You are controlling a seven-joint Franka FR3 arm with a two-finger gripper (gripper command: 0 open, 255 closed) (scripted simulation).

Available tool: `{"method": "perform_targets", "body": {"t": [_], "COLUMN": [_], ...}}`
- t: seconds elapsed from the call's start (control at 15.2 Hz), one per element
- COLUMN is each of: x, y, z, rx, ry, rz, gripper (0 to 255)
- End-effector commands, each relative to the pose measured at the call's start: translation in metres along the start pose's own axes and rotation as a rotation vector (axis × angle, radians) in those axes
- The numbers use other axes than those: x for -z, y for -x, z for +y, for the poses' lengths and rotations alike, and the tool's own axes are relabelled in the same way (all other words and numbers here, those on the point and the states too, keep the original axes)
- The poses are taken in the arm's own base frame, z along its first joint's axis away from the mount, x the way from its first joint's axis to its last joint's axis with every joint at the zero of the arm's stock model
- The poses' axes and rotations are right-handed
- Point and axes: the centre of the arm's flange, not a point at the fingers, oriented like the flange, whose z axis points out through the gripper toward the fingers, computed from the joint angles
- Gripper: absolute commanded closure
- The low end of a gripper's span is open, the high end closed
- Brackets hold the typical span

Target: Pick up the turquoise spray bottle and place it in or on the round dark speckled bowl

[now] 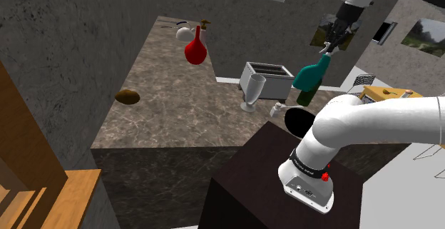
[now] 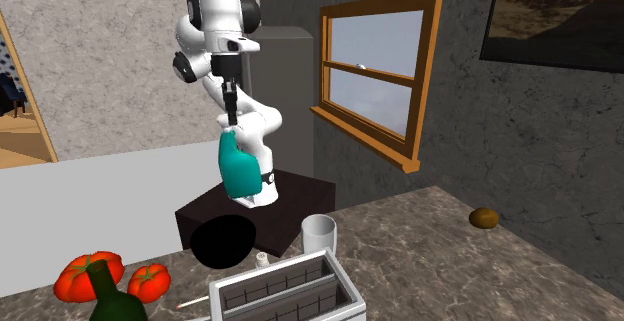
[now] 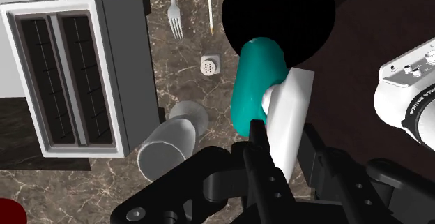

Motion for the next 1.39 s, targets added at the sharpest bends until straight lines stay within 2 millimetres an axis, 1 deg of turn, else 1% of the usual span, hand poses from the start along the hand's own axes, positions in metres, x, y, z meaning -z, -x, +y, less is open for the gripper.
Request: {"method": "perform_targets", "body": {"t": [0.0, 0.07, 0.13, 1.32], "x": [0.009, 0.014, 0.021, -0.073], "y": [0.025, 0.037, 0.053, 0.052], "z": [-0.008, -0.013, -0.019, -0.025], "rx": [0.001, 0.001, 0.001, 0.001], "ry": [-0.001, -0.001, -0.001, -0.001], "rz": [0.0, 0.0, 0.0, 0.0], "gripper": [255, 255, 255, 255]}}
